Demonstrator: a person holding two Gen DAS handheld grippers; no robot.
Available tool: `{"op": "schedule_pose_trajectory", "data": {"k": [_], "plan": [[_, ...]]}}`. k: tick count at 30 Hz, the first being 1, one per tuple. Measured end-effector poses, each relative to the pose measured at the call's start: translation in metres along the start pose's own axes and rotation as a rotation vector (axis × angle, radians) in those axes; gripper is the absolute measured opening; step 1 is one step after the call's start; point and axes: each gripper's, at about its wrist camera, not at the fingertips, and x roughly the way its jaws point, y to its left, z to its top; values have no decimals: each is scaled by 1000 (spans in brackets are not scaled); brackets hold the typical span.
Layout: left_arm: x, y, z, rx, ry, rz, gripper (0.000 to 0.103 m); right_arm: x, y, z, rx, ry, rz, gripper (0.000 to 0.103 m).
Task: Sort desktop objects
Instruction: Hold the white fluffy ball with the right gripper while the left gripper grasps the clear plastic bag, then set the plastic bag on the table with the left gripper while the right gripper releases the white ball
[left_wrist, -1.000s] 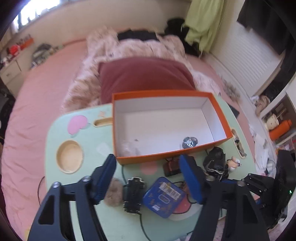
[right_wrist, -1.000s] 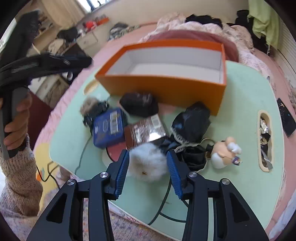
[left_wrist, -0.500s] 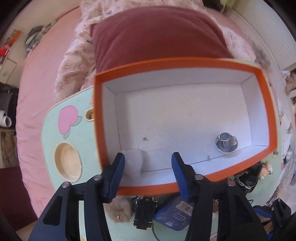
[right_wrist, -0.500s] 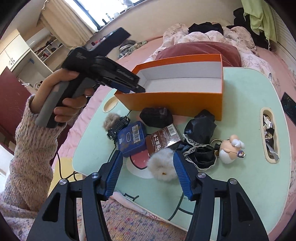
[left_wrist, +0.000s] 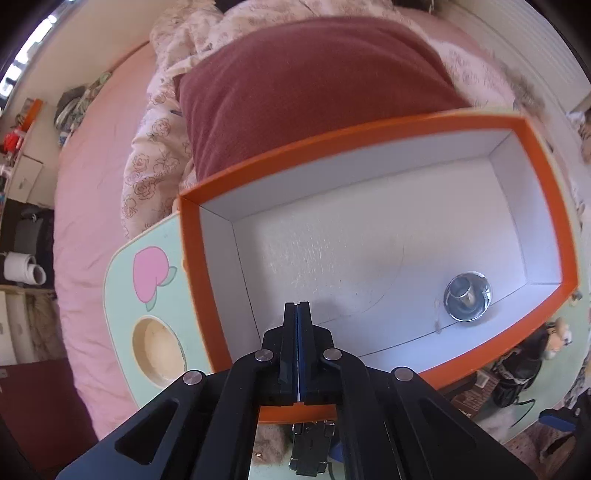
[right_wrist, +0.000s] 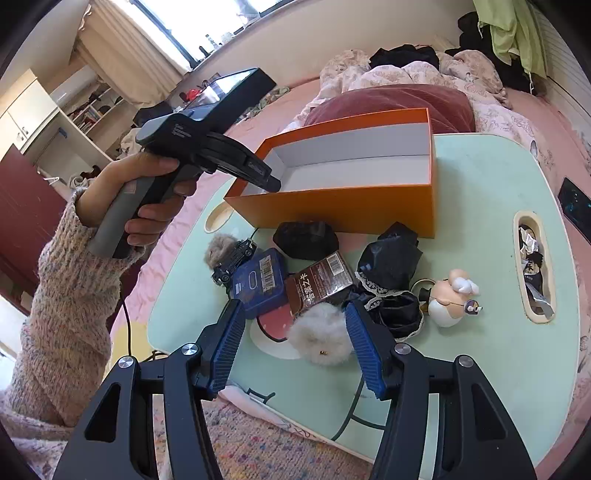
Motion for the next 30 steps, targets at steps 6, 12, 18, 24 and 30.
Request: {"op": "schedule_pose_trajectory", "data": {"k": [6,12,18,24,30], "plan": [[-65,5,-18,0,-172,-134,1,-2,-1,1,4,-3,0,58],[-44,-5,-17,60,-98,19,47,3,0,3,5,7,11,58],[12,-12,0,69,59,86,27,7,-1,-1,5,23,13,58],[20,-6,1,50,75,72,12,3,-4,0,9,12,16,58],[3,5,-2,17,-5,4,1,3,-2,-1,4,18,23,58]]}}
